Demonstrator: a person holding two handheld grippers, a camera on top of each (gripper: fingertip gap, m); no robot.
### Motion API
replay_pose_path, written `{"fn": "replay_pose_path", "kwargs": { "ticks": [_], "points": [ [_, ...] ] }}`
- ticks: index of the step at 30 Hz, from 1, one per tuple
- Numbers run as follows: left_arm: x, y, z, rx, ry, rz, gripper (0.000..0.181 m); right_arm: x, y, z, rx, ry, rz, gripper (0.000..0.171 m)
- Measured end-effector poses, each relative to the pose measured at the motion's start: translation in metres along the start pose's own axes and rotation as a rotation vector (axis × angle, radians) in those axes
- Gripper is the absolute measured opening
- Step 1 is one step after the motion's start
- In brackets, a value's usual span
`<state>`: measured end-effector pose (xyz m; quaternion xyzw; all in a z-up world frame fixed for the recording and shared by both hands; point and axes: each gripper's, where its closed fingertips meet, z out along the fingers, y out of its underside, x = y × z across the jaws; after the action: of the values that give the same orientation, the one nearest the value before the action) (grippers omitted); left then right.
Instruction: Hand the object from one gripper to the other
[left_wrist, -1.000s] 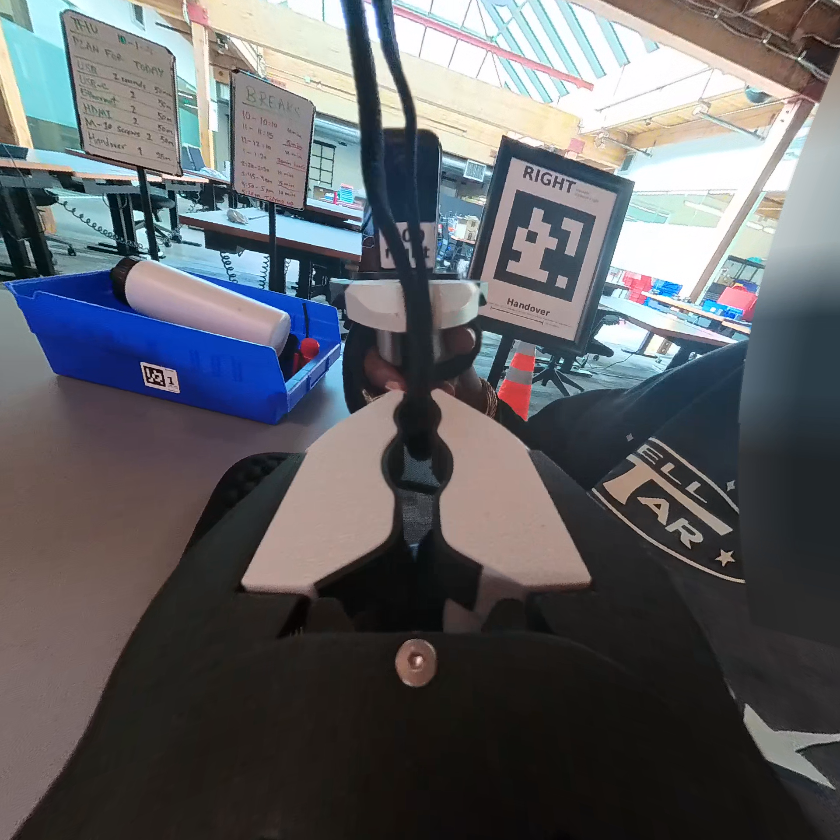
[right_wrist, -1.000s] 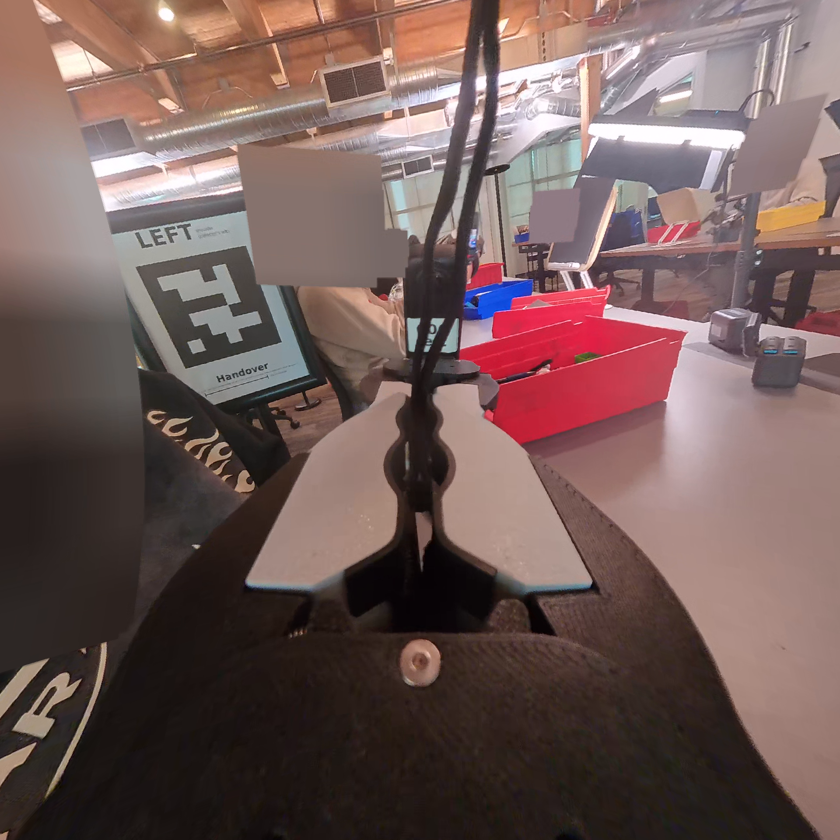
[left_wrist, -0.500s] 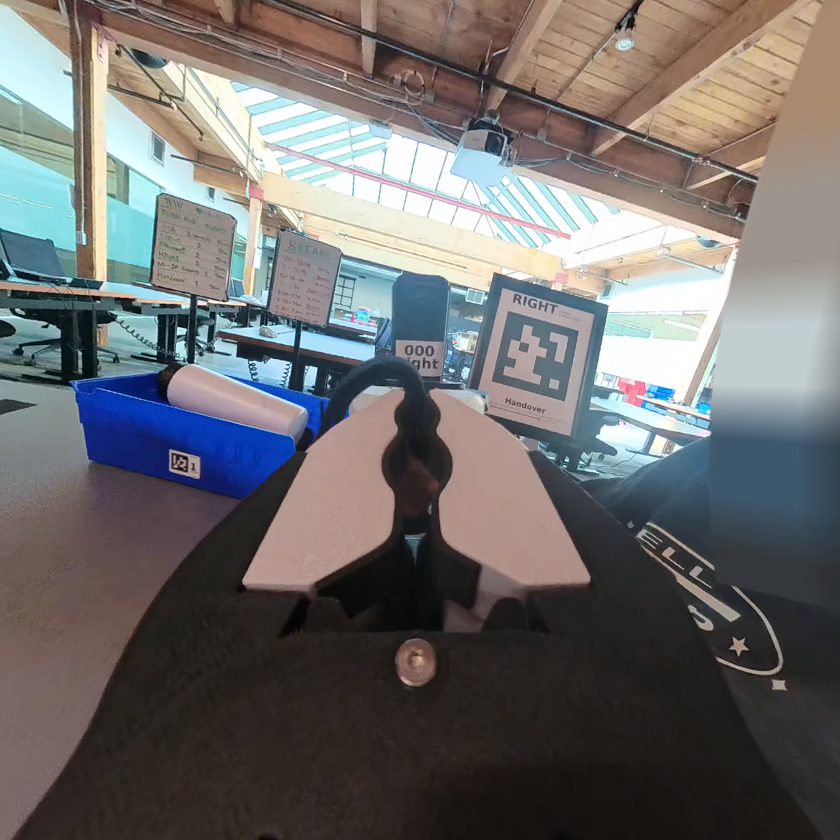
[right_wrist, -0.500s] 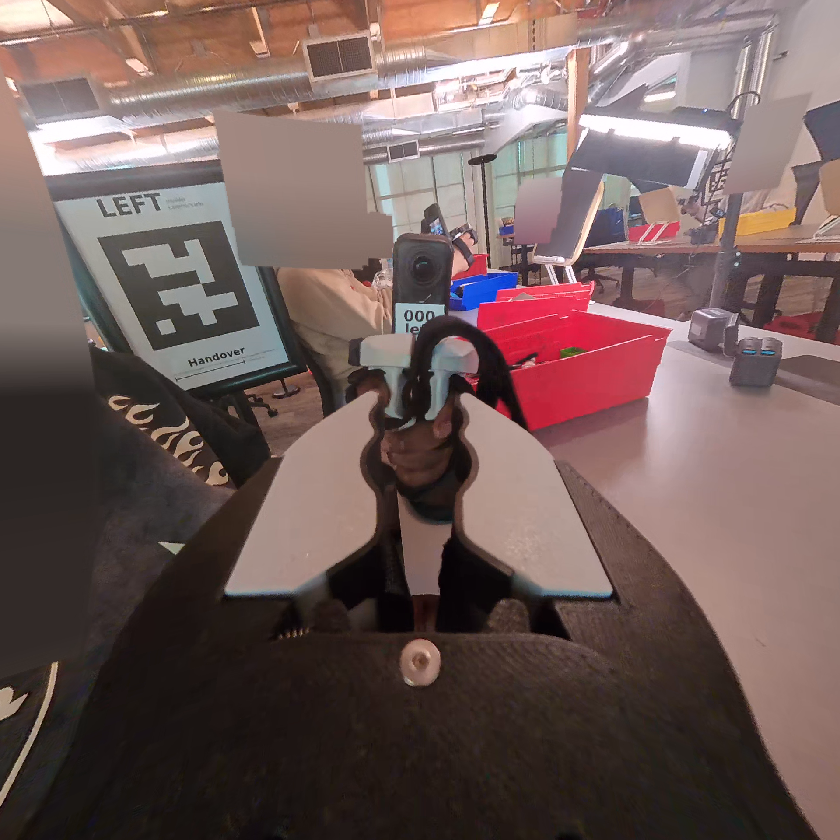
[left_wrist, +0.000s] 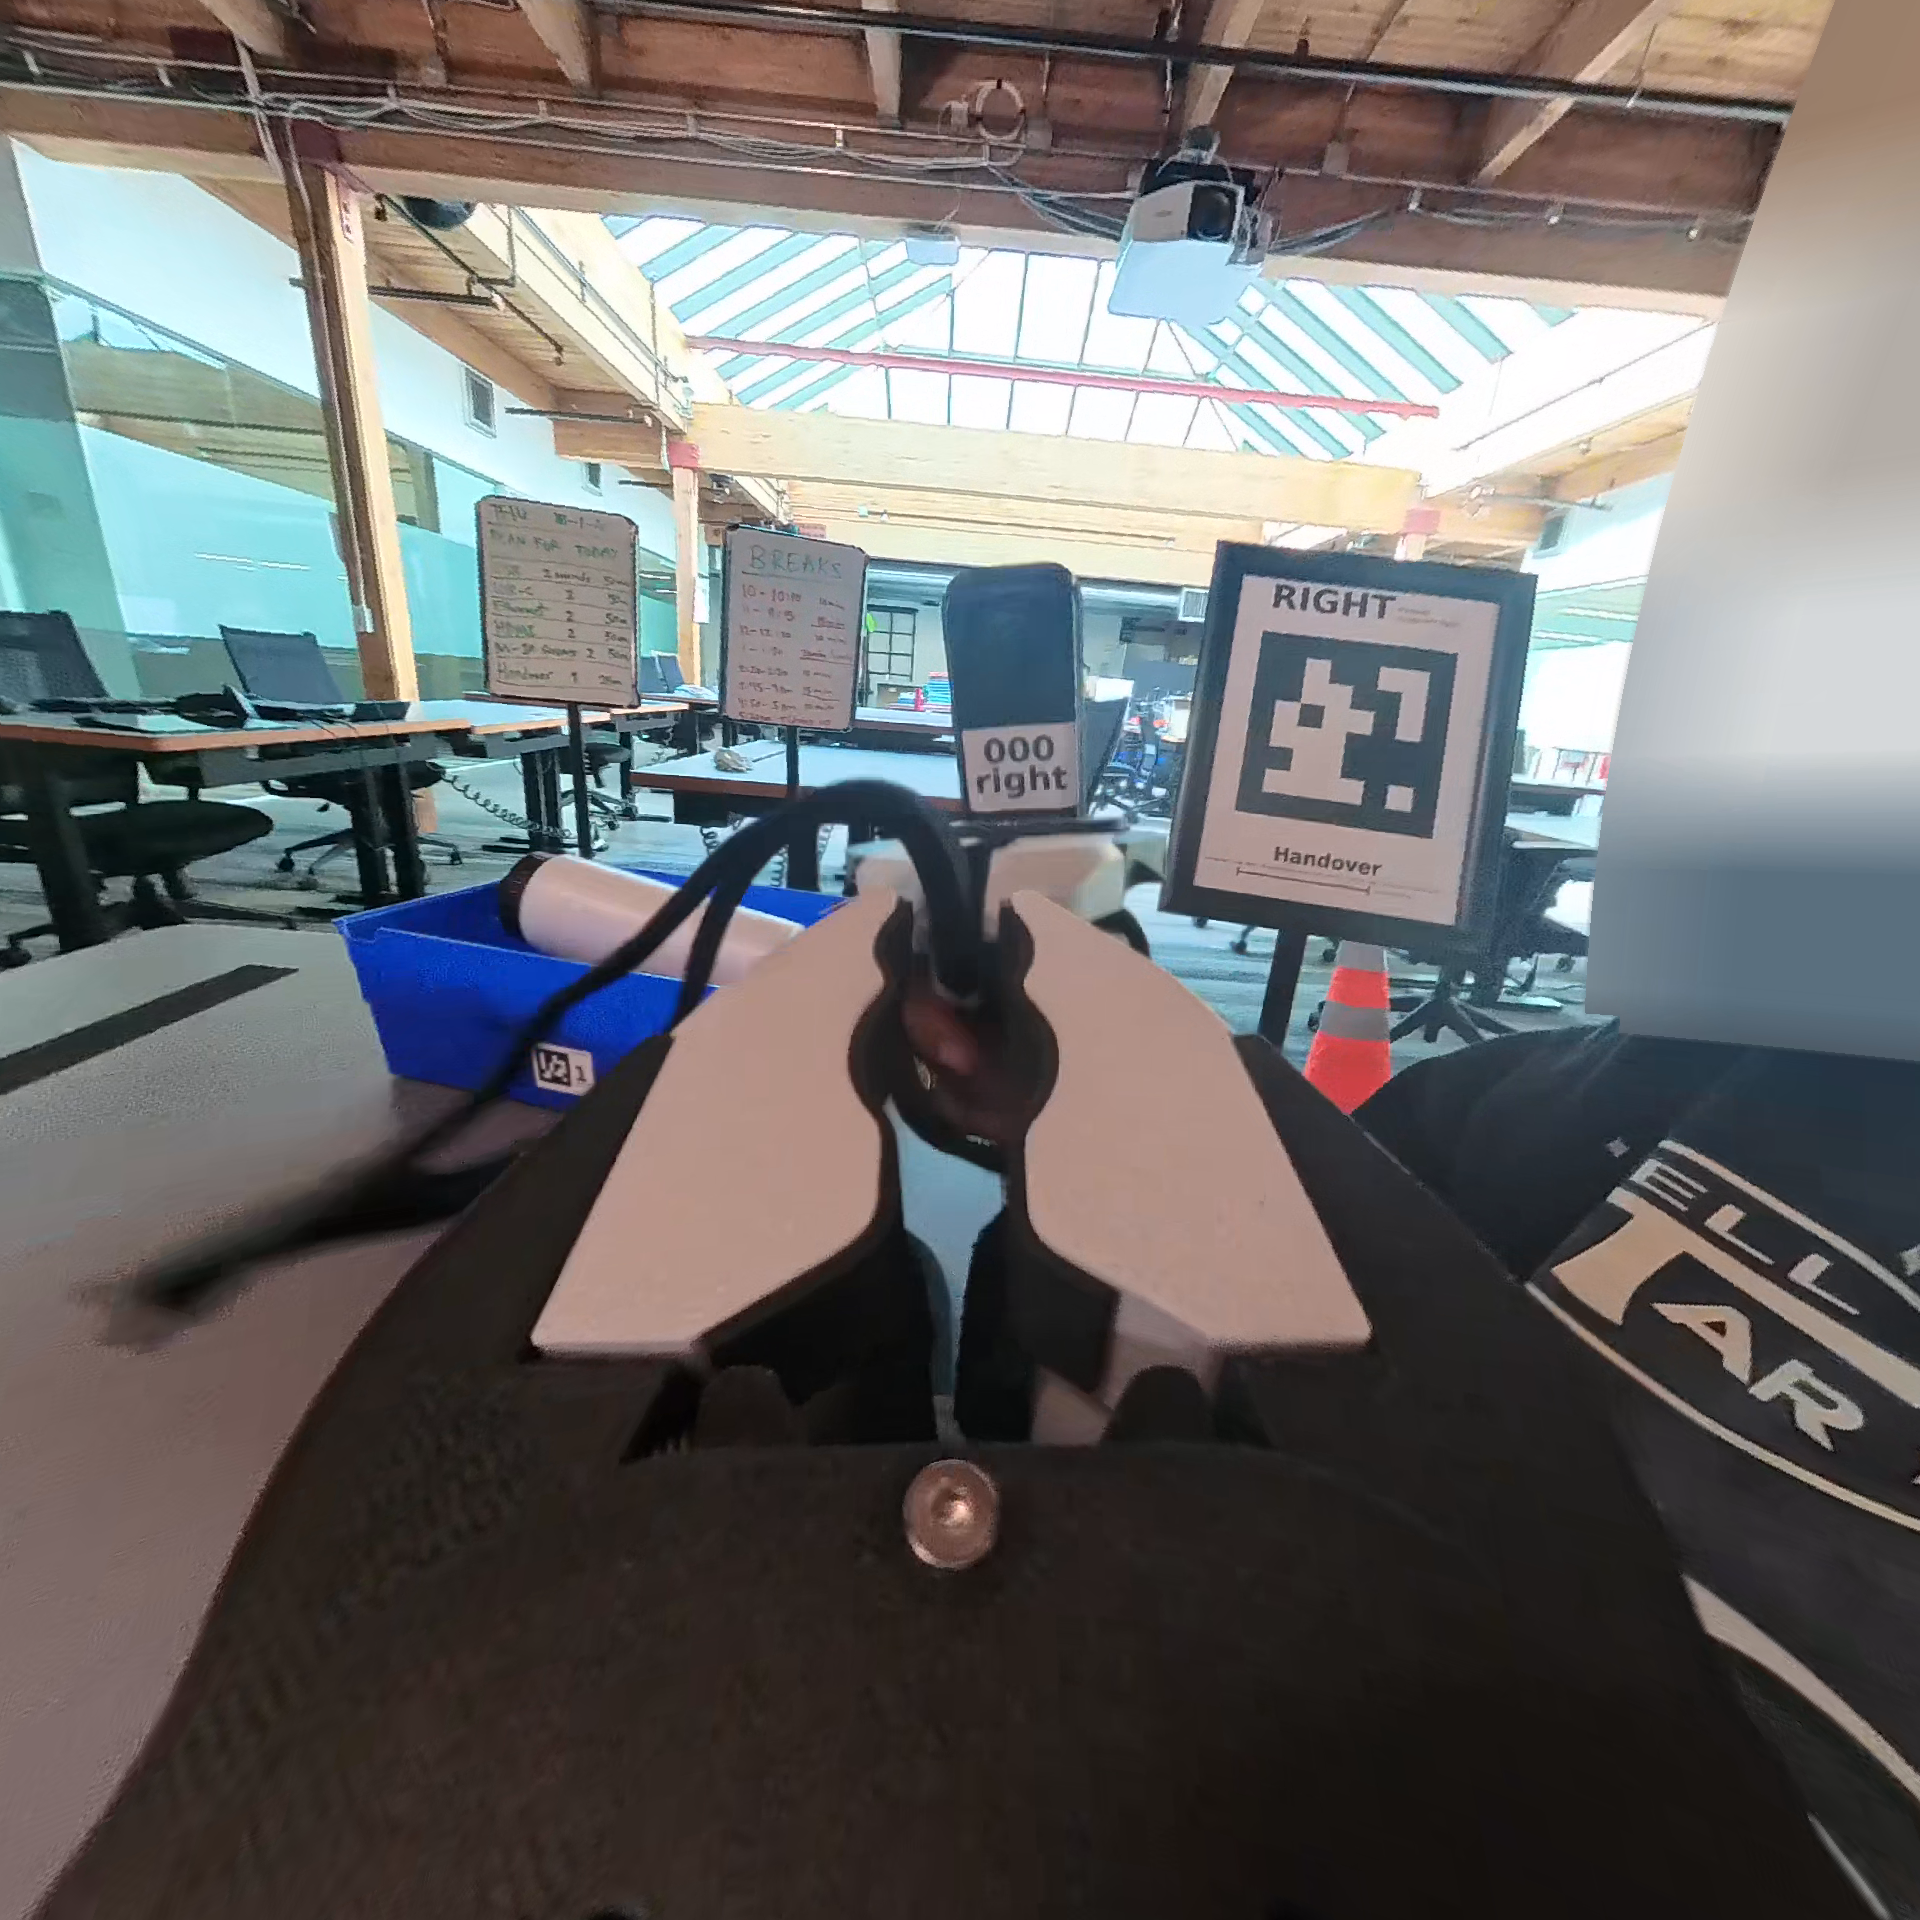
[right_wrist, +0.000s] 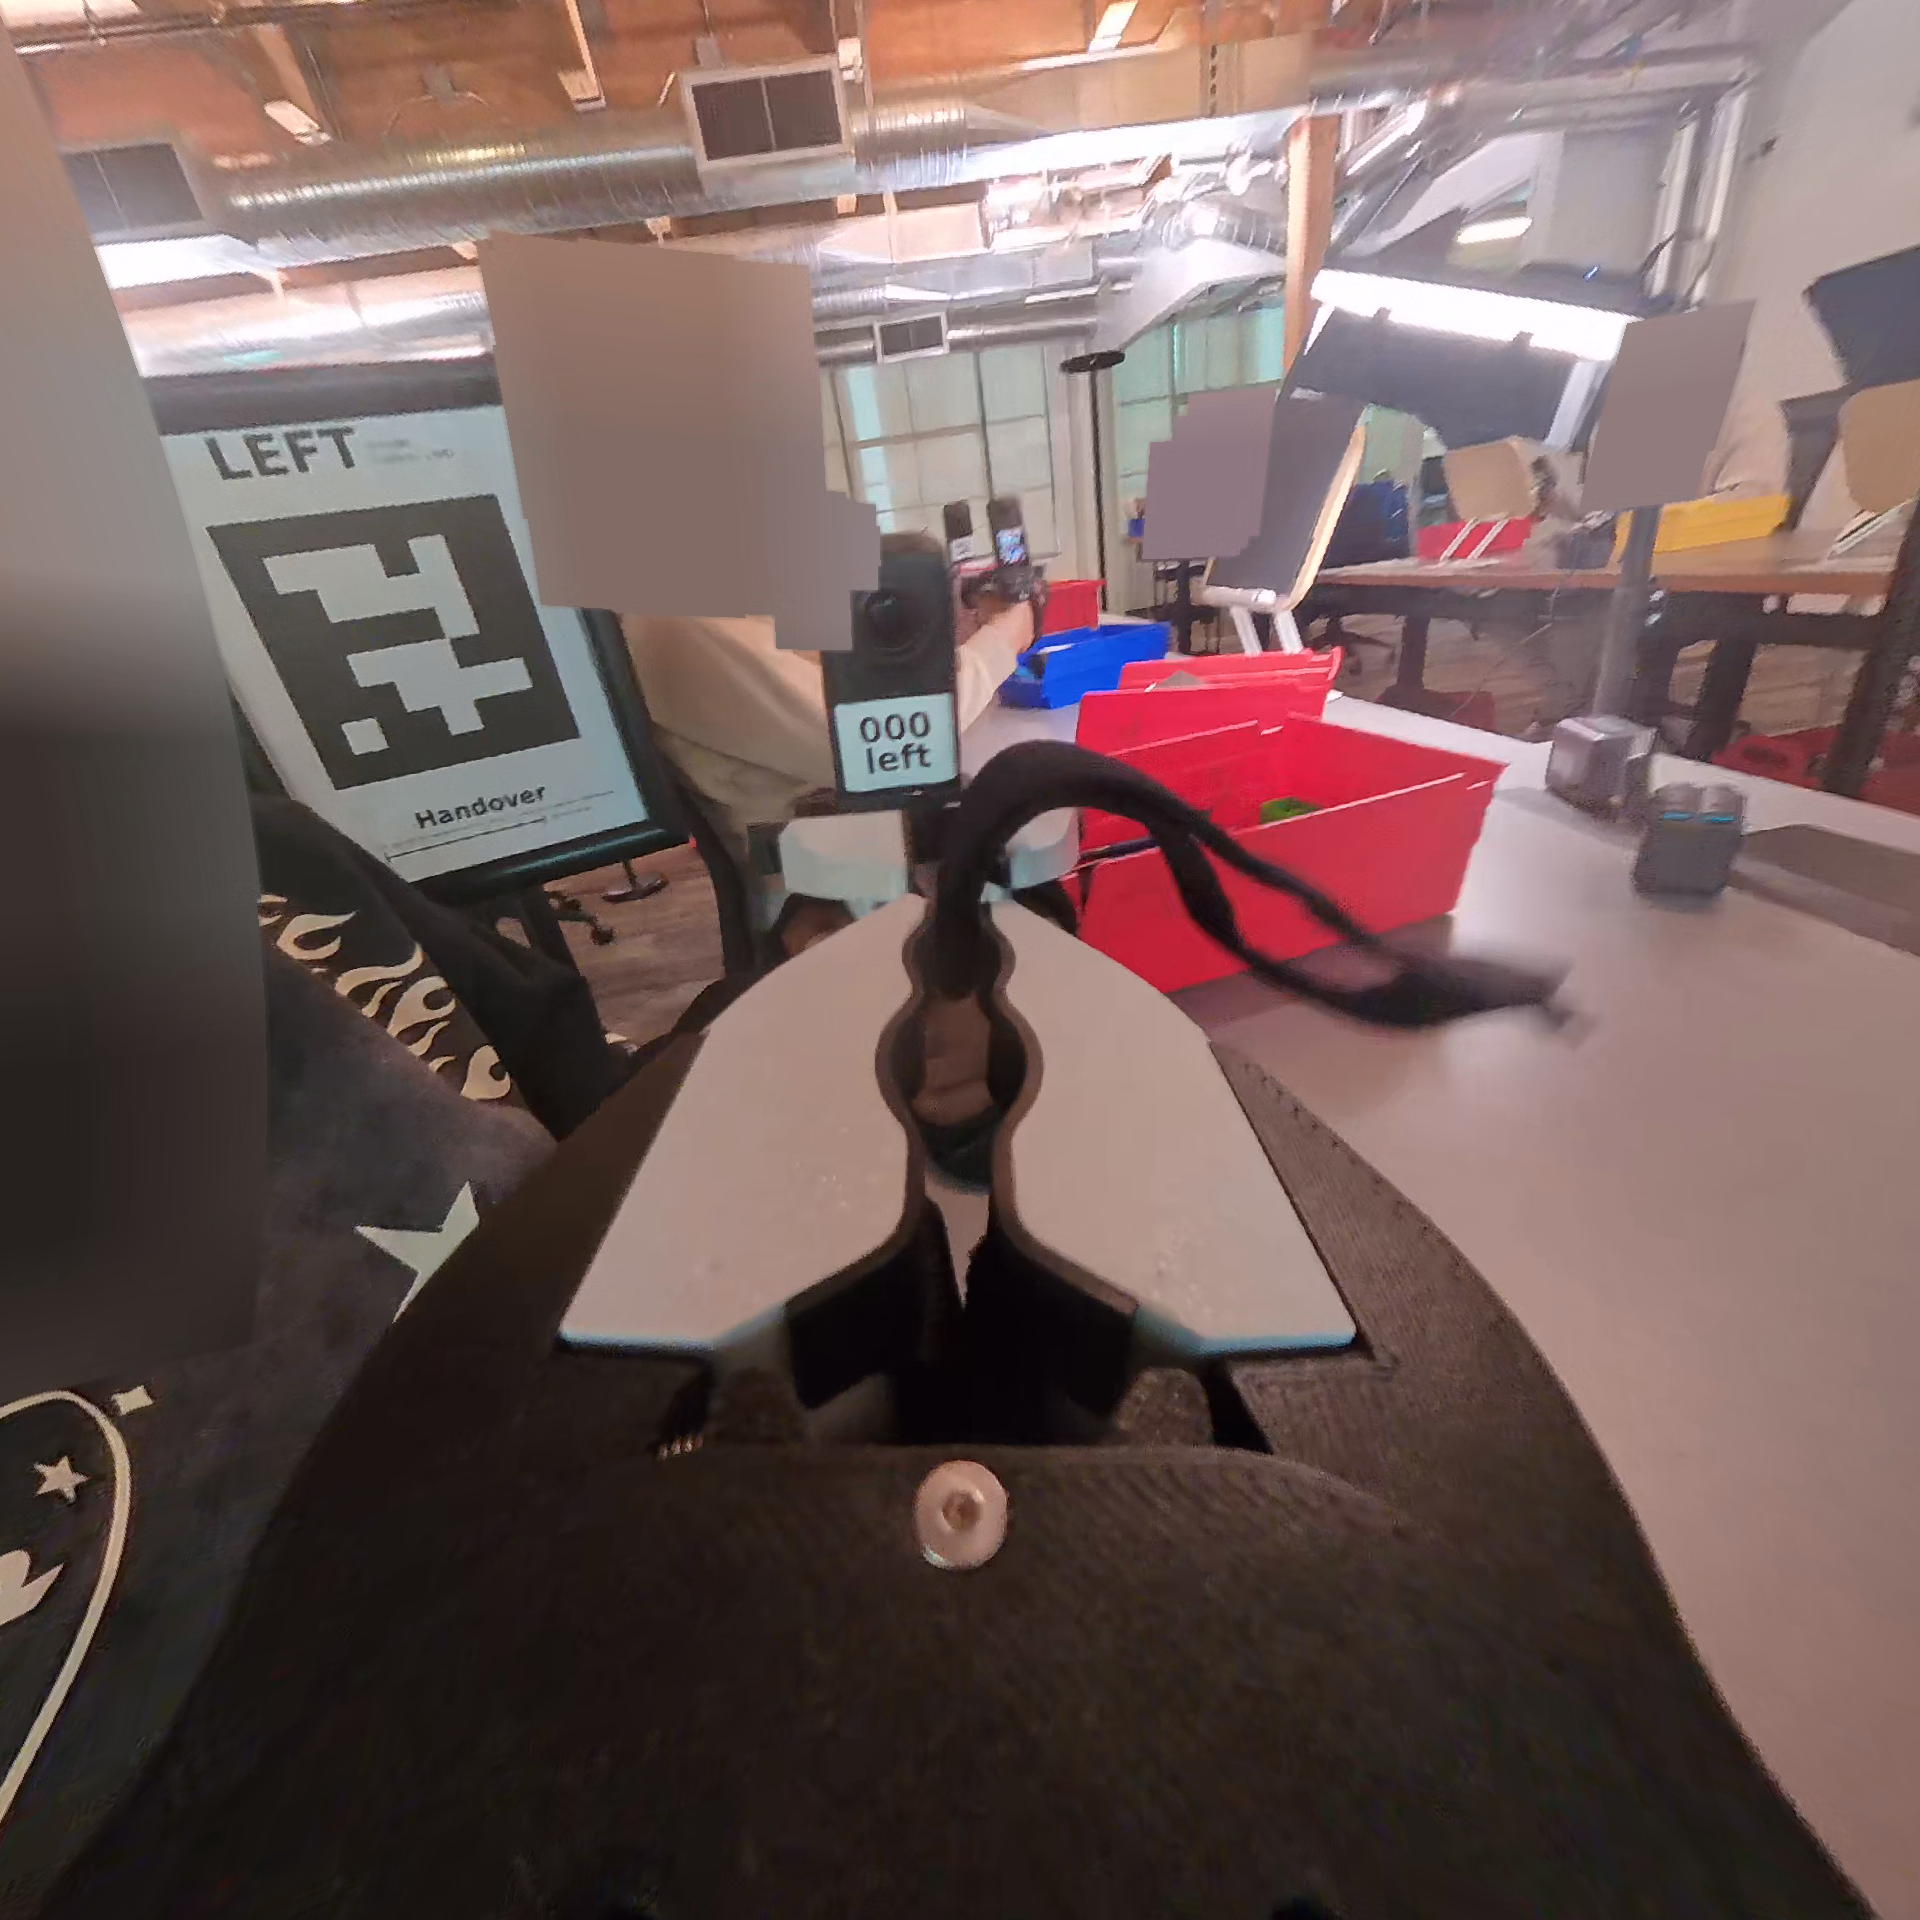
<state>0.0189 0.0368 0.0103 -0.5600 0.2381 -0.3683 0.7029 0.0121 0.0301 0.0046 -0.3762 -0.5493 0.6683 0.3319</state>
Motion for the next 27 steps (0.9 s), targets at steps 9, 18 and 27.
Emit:
{"fn": "replay_pose_path", "kwargs": {
  "ticks": [9, 18, 27],
  "points": [
    [-0.018, -0.015, -0.014, 0.038, -0.103, 0.008, 0.066, 0.044, -0.063, -0.099, 0.076, 0.478, -0.346, 0.006],
    [-0.067, -0.005, -0.043, -0.138, -0.379, 0.014, 0.133, 0.114, -0.053, -0.195, 0.064, 0.701, -0.297, 0.006],
    [-0.083, -0.025, -0.077, -0.146, -0.537, 0.206, 0.133, 0.159, -0.056, -0.224, 0.154, 0.635, -0.069, 0.006]
  ]
}}
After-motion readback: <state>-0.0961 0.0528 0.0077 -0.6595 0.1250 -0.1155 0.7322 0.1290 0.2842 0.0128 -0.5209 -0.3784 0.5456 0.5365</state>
